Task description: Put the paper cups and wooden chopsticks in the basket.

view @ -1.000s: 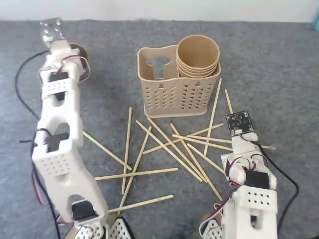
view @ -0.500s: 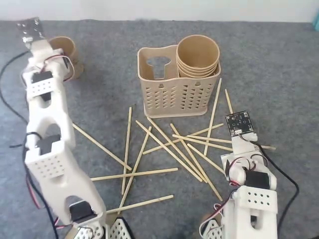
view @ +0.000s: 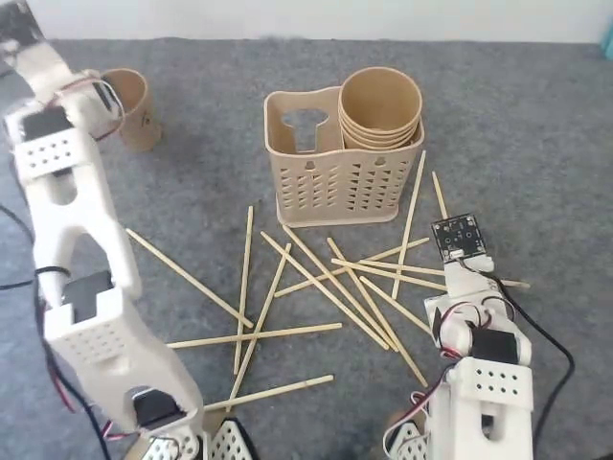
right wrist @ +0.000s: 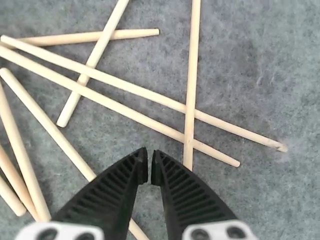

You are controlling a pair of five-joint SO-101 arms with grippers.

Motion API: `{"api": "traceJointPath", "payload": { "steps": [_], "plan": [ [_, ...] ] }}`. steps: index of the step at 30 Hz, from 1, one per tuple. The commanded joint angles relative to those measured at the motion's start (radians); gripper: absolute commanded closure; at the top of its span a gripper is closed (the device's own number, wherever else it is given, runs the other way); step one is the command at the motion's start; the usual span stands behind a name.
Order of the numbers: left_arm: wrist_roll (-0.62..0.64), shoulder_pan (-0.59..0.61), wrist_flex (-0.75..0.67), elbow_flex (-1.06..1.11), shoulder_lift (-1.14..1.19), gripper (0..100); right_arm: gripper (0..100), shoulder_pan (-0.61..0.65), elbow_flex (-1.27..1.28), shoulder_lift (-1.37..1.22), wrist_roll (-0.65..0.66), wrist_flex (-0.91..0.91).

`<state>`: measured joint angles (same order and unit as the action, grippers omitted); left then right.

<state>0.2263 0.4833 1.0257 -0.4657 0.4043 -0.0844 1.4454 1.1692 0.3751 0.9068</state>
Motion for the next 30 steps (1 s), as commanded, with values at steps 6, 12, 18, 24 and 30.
{"api": "traceJointPath", "payload": {
  "steps": [6, 12, 18, 24, 30],
  "plan": [
    [0.006, 0.003, 0.39, -0.57, 0.238, 81, 96.7, -0.004, -0.008, 0.001, 0.018, -0.018],
    [-0.043, 0.003, 0.528, -0.858, 0.486, 80, 96.7, -0.004, -0.008, 0.001, 0.02, -0.018],
    [-0.046, 0.057, 0.663, -1.107, 0.594, 81, 96.6, -0.004, -0.008, 0.001, 0.02, -0.019],
    [-0.048, 0.072, 0.658, -1.135, 0.66, 81, 96.6, -0.002, -0.008, 0.001, 0.021, -0.019],
    [-0.046, 0.069, 0.506, -1.136, 0.773, 81, 96.6, -0.002, -0.006, 0.001, 0.021, -0.019]
  ]
}}
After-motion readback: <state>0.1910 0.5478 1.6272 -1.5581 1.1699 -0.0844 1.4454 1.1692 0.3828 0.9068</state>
